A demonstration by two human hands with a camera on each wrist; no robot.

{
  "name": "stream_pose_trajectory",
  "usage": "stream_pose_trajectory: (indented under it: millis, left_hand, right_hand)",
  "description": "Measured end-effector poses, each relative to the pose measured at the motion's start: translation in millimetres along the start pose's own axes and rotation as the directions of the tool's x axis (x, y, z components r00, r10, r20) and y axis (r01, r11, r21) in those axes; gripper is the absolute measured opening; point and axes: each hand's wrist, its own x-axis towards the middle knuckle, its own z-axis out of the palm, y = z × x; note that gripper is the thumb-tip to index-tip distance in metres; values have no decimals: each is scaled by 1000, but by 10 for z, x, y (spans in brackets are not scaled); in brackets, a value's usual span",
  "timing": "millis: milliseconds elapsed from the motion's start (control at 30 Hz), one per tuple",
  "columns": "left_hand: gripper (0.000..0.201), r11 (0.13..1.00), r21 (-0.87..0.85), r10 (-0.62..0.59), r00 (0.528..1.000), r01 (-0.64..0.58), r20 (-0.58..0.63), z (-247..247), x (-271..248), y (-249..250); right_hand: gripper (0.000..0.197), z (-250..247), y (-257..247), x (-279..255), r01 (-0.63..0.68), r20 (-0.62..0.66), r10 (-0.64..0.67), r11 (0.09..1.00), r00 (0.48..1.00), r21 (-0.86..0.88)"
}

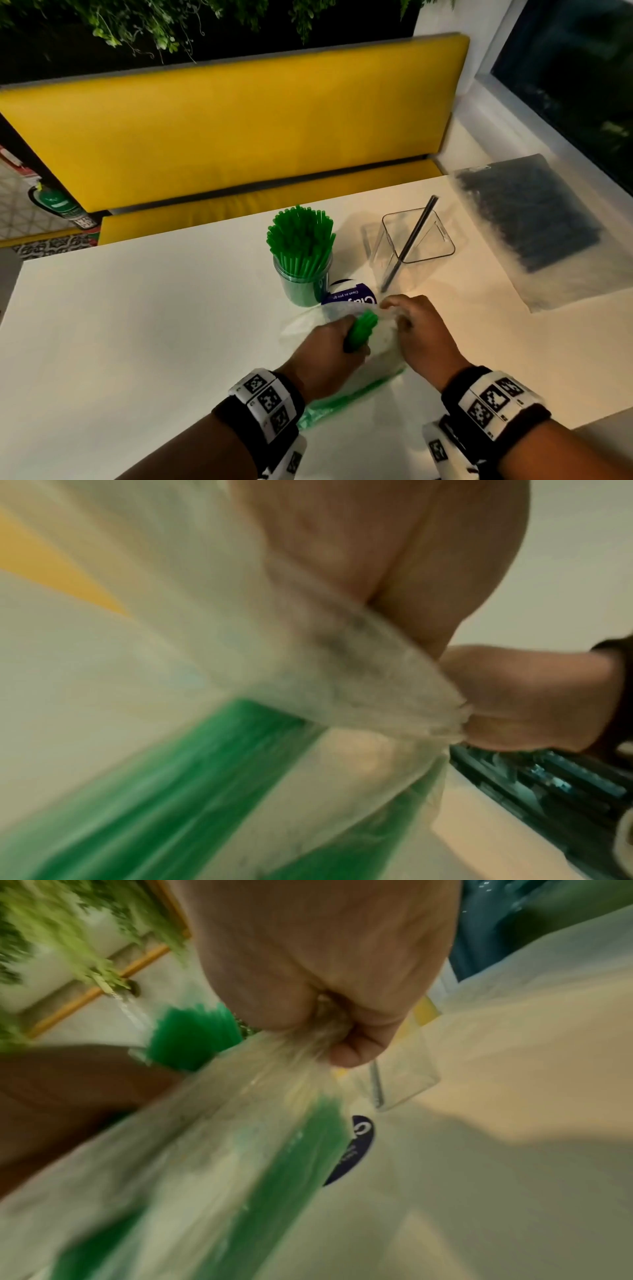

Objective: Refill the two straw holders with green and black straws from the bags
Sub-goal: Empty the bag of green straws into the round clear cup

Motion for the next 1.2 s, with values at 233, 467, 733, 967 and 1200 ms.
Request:
stream_pose_trajectory:
  millis: [233,467,733,967,1200]
  left_hand:
    - [8,826,-532,109,979,-185,-171,-422,-179,314]
    - [15,698,-461,176,756,-547,-630,-1328,-309,733]
    - [17,757,-376,82,648,-535,-757,-1530,76,695]
    - [14,734,-344,9,515,-585,-857,-1653,417,631]
    - [43,864,-231,108,613,-447,-782,-1293,512,293]
  right_hand:
    - [27,88,41,35,-95,119,123,972,985,-214]
    - [48,11,-364,43,127,99,-86,823,991,-553]
    - [34,226,-835,588,331,135,-304,810,943,-485]
    - [18,274,-795,731,443,123,-445,747,887,-496]
    - [12,198,-867,712,468,141,-474,696,869,-544]
